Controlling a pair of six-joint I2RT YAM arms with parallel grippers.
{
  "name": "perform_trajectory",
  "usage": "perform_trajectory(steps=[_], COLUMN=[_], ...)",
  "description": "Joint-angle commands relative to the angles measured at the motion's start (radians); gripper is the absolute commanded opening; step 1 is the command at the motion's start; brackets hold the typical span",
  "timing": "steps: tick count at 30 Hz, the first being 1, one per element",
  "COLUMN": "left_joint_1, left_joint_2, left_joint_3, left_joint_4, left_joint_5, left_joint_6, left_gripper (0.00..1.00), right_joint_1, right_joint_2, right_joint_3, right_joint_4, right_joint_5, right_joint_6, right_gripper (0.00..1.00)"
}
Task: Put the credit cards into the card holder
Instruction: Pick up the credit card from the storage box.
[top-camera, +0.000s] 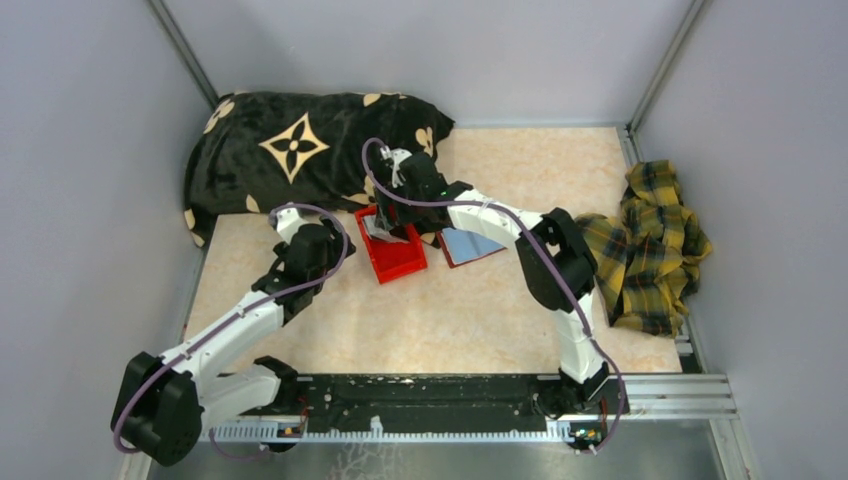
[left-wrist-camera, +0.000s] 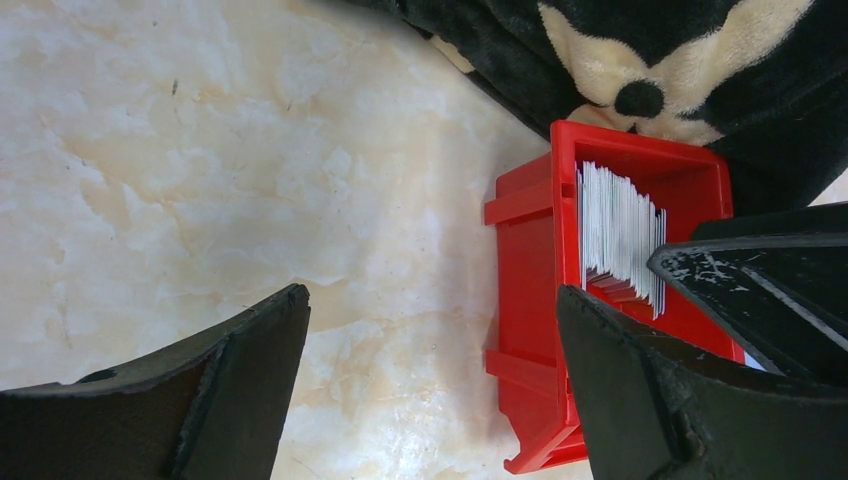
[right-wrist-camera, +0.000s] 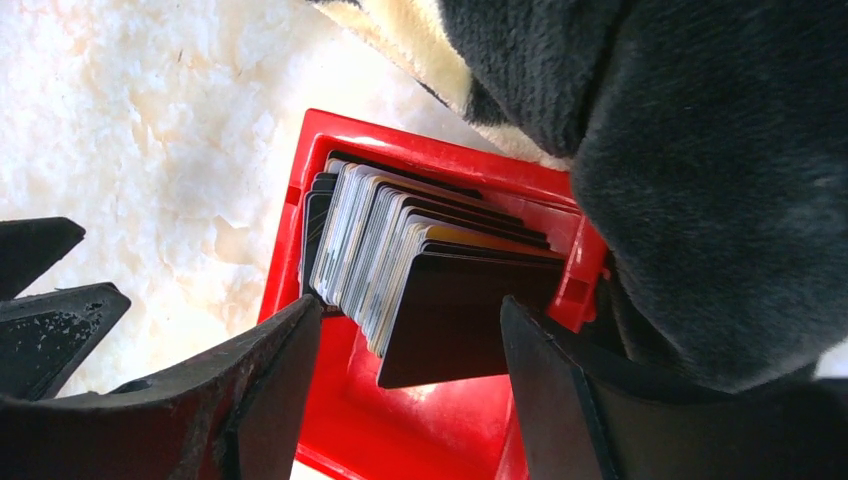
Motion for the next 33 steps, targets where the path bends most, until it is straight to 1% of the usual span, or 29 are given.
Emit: perform_trajectory(steps=[1,8,18,26,33], left_joint_1=[-0.006,-0.006,-0.004,-0.005,-0.006], left_joint_2=[0.005,-0.006,-0.022,-0.006,0.009], left_joint_3=[-0.016,-0.035,-0.066,-0.06,-0.051], left_joint_4=[0.035,0.044,0.051,0.056,0.055], left_joint_5=[-0.02,-0.026,-0.03,-0.021,0.001], left_joint_6=[-0.011,-0.019,-0.018,-0.008,-0.003], left_gripper=[0.99,0.98,0.98,0.98,0.98], right_joint_1=[0.02,0.035,0.063,0.089,0.113], right_joint_2=[0.03,0.05,0.081,0.055,0.047], right_joint_3=[0.067,0.086,0.103,0.153,0.204], right_joint_4=[-0.025,-0.059,-0.09,-0.12,-0.158], right_joint_5=[-0.009,0.023,0.038,0.068,0.098], right_joint_6=[0.024,0.031,0.057,0.064,0.068], right_gripper=[0.67,0.61,0.42,0.35,0.31])
